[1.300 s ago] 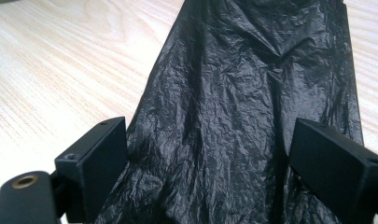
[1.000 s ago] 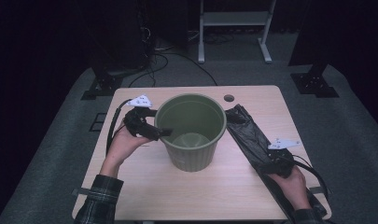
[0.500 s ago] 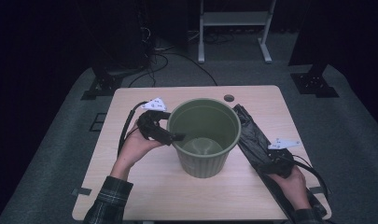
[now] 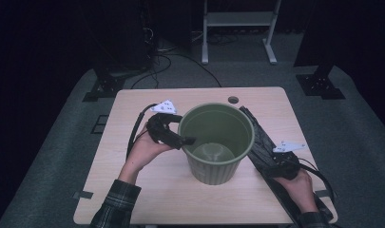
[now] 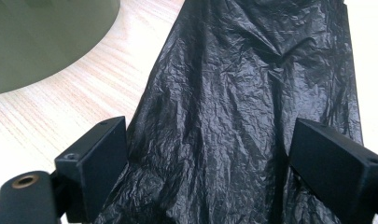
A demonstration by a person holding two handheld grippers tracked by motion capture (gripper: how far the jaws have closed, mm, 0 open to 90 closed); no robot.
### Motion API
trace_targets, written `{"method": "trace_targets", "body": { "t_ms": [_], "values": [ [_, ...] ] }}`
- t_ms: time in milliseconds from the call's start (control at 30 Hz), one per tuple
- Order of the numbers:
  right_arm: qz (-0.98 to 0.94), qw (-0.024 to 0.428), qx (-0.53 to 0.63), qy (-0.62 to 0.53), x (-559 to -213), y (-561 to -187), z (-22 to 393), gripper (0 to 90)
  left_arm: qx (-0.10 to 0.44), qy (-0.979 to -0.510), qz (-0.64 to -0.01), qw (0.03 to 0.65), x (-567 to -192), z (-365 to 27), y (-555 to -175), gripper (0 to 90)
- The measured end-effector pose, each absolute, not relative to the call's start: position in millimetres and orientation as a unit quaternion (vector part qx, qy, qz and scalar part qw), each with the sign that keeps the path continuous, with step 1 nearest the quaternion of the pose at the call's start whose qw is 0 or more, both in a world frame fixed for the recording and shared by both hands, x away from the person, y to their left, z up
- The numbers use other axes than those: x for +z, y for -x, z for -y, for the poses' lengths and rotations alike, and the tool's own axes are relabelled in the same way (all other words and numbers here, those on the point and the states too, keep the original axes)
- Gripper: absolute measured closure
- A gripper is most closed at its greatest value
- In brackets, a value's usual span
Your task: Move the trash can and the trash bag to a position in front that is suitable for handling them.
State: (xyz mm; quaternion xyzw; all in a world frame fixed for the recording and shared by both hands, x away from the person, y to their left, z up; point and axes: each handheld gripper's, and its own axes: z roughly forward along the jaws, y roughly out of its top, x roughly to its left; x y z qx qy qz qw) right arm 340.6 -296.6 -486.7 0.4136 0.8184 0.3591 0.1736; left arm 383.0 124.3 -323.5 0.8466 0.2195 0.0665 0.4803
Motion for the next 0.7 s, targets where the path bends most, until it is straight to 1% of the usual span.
{"method": "trace_targets", "body": {
  "t_ms": [233, 400, 500, 700],
  "values": [
    [-0.819, 0.173, 0.36, -0.412, -487, -341, 297, 10.2, 0.086, -0.828, -0.231, 0.503, -311, -148, -379, 0.0],
    [-0.819, 0.174, 0.359, -0.412, -487, -341, 297, 10.3, 0.099, -0.819, -0.241, 0.512, -309, -166, -373, 0.0],
    [-0.819, 0.173, 0.359, -0.412, -487, -341, 297, 10.4, 0.104, -0.811, -0.247, 0.52, -313, -178, -366, 0.0],
    [-0.819, 0.173, 0.359, -0.412, -487, -341, 297, 10.4, 0.112, -0.811, -0.259, 0.512, -340, -194, -350, 0.0]
  ]
}}
